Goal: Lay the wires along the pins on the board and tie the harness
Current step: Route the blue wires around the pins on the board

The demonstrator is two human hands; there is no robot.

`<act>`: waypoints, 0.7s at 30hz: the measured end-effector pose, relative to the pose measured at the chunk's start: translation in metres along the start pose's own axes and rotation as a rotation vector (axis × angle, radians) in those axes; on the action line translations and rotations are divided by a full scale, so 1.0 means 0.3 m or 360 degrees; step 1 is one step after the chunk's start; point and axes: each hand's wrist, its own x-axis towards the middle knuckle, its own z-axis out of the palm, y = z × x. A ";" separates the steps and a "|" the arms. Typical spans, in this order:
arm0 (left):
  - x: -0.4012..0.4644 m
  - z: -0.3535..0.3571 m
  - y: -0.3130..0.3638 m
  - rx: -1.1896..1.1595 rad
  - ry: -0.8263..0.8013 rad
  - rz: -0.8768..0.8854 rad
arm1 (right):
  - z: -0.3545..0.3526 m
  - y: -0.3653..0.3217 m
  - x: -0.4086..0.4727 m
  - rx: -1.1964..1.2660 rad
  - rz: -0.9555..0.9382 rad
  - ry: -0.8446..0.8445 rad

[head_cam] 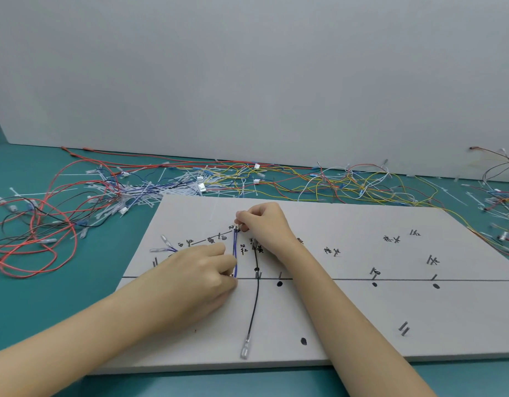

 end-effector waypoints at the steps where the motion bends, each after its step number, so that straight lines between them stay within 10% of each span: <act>1: -0.003 0.000 -0.007 -0.0093 -0.0008 -0.0042 | 0.000 0.001 0.000 0.0000 -0.0003 0.0002; 12: -0.004 0.001 -0.195 -0.1502 -0.0542 -0.0928 | -0.002 -0.001 0.000 -0.0019 -0.0013 -0.0002; 21: 0.005 0.002 -0.259 -0.1589 -0.0499 -0.1002 | -0.005 -0.005 -0.002 -0.0012 -0.0017 -0.0011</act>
